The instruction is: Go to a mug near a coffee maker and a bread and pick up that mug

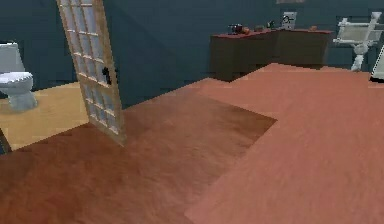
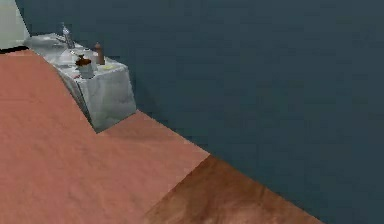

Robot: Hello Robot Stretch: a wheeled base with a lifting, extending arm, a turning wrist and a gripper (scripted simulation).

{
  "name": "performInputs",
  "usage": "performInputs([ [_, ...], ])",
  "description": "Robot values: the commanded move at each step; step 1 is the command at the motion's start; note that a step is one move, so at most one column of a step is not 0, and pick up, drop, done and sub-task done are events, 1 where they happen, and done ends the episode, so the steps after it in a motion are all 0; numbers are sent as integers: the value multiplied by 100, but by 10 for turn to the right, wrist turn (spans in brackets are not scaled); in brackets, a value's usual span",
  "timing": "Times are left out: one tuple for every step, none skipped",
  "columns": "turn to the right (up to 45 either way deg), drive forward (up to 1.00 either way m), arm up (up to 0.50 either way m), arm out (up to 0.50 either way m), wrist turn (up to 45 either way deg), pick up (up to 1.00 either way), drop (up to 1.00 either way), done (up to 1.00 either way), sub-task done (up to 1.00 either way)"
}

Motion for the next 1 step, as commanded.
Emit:
performInputs([
  [210, 0, 0, 0, 0, 0, 0, 0, 0],
])
